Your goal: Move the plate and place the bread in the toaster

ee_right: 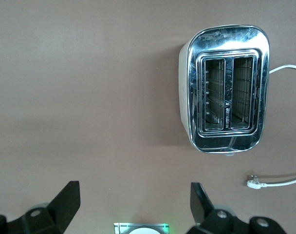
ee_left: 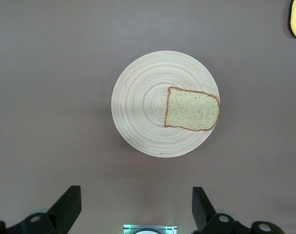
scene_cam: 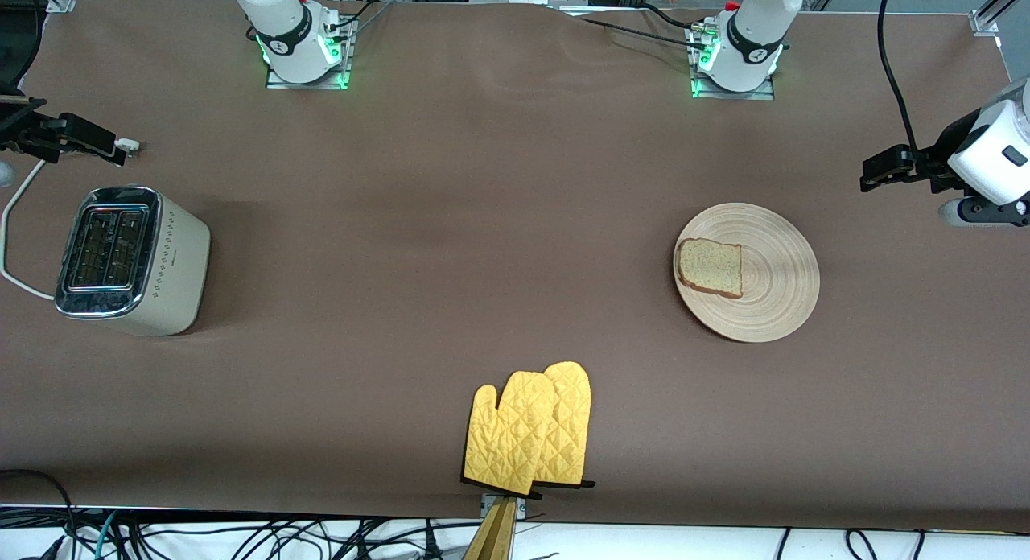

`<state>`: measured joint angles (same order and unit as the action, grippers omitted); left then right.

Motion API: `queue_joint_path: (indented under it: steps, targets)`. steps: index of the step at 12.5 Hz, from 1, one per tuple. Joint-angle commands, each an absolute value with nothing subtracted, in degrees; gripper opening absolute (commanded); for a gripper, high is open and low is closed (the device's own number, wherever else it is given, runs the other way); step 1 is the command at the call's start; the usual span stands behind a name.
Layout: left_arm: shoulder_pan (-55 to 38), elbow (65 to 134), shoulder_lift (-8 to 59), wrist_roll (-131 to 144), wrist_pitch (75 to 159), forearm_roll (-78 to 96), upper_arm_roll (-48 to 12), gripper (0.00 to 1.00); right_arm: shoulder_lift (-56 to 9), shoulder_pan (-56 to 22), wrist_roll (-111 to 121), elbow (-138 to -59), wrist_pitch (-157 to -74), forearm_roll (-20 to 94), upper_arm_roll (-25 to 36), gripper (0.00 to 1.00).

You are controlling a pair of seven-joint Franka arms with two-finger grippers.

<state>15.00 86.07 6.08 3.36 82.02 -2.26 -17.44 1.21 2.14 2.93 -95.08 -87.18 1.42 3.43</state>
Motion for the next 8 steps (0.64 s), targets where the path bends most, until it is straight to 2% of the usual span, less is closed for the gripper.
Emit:
queue_joint_path:
  steps: [1,8]
  targets:
    - [15.12,87.37,4.48,4.66,82.09,-3.34,-18.28,1.00,1.05,2.37,3.52,-93.96,-86.31,1.50,3.25,1.00]
    - [14.94,87.19,4.48,6.67,82.09,-3.43,-20.74,1.00,1.14,2.29,3.60,-93.87,-86.13,1.49,3.08,1.00]
